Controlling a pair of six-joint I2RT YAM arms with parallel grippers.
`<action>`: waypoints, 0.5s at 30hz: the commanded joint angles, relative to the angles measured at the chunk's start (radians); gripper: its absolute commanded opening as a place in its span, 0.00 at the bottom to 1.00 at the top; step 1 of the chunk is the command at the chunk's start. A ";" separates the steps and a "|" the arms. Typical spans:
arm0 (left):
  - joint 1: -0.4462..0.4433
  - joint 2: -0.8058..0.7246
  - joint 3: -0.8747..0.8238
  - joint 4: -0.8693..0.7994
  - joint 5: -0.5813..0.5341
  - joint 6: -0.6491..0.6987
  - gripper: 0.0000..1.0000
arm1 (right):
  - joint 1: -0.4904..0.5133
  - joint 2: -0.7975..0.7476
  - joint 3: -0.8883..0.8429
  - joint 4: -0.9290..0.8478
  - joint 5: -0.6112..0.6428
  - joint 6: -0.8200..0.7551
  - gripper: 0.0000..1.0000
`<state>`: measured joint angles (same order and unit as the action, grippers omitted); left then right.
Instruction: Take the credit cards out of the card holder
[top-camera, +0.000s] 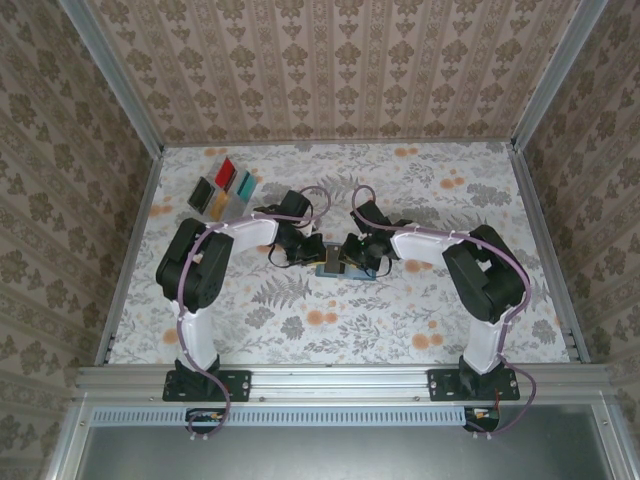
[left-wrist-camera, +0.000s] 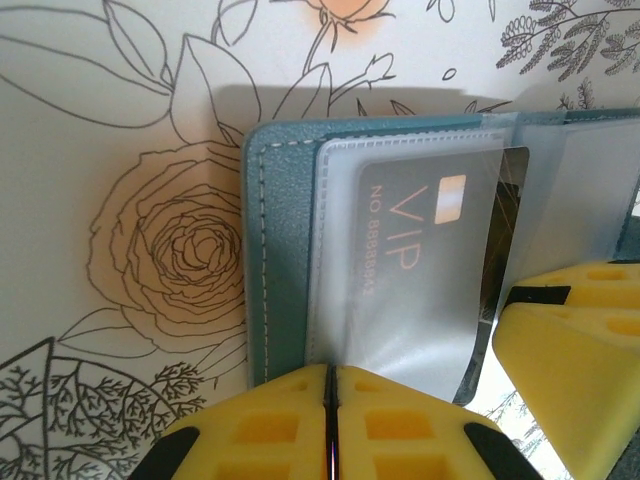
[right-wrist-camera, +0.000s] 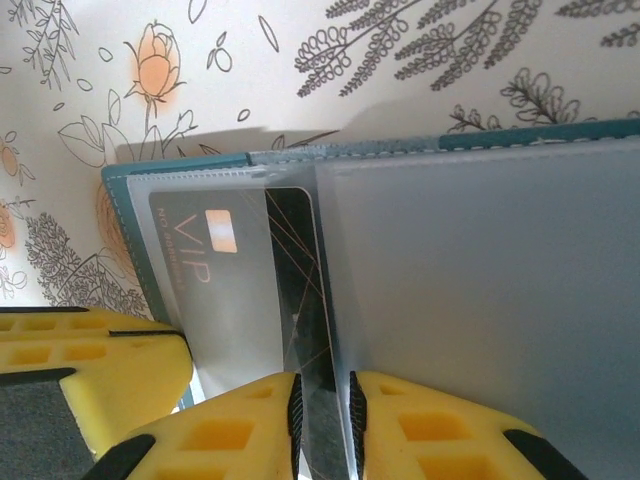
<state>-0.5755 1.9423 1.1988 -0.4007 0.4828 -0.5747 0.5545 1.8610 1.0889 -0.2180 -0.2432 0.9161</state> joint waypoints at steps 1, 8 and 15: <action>0.001 0.032 -0.018 -0.062 -0.063 0.026 0.10 | -0.005 0.036 0.012 -0.055 0.001 -0.019 0.24; 0.003 0.045 -0.028 -0.055 -0.064 0.024 0.09 | -0.010 0.043 0.003 -0.008 -0.049 -0.056 0.24; 0.003 0.056 -0.027 -0.053 -0.057 0.024 0.09 | -0.009 0.043 0.011 -0.023 -0.066 -0.103 0.25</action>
<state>-0.5755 1.9446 1.1984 -0.4011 0.4747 -0.5739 0.5480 1.8751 1.0931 -0.2020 -0.2893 0.8543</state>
